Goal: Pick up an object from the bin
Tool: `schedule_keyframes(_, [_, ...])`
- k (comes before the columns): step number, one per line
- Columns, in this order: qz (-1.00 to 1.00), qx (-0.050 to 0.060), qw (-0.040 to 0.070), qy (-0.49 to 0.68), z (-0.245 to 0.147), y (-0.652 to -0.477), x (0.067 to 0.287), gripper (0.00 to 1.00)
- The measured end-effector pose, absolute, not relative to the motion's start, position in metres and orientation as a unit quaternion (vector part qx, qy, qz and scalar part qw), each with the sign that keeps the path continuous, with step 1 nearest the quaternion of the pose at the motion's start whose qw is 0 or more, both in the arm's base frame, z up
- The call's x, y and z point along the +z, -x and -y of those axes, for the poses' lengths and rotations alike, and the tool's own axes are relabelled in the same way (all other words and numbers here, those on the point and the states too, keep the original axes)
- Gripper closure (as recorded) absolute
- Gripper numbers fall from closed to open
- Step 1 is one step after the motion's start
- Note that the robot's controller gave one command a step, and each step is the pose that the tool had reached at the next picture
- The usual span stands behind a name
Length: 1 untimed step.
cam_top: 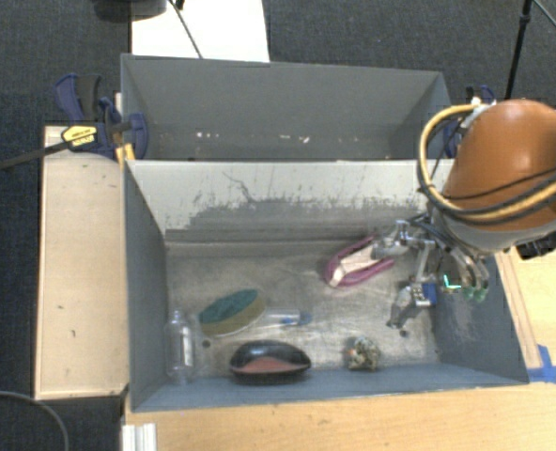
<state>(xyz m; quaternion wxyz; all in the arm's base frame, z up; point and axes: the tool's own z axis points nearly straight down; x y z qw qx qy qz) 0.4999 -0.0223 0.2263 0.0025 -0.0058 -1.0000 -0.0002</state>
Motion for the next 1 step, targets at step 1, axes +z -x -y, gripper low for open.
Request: schedule_keyframes(1, [1.000, -0.001, 0.001, -0.001, -0.0264, -0.5503, 0.1497, 0.00])
